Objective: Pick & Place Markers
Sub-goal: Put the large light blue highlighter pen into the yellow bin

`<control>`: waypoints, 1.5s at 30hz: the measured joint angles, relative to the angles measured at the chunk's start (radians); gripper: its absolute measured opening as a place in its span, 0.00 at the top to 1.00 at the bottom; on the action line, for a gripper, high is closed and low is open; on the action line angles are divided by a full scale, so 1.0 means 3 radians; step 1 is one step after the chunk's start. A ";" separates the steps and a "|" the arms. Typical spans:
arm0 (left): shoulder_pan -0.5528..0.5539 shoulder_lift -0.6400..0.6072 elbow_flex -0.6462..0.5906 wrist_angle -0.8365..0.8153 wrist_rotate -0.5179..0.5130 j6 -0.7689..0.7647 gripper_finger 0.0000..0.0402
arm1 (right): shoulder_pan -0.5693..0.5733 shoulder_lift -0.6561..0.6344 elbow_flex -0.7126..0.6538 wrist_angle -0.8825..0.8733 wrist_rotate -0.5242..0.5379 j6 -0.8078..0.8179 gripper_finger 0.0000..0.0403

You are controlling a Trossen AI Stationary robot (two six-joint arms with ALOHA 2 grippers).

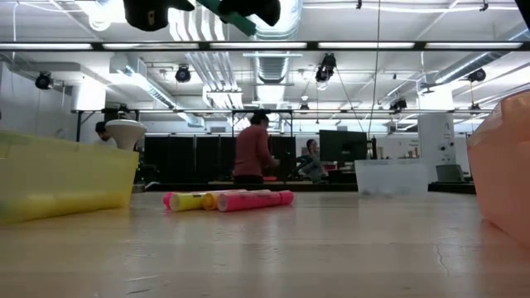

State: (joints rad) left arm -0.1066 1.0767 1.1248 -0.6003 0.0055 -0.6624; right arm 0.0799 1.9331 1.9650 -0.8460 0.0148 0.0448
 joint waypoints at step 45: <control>0.0000 -0.0004 -0.0005 -0.1378 0.0294 0.0039 0.84 | 0.0049 0.0000 -0.0532 0.0053 0.0025 0.0299 0.35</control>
State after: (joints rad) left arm -0.1066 1.0756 1.1233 -1.0137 0.0937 -0.6508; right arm 0.0945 1.9331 1.8055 -0.8300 0.0222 0.1344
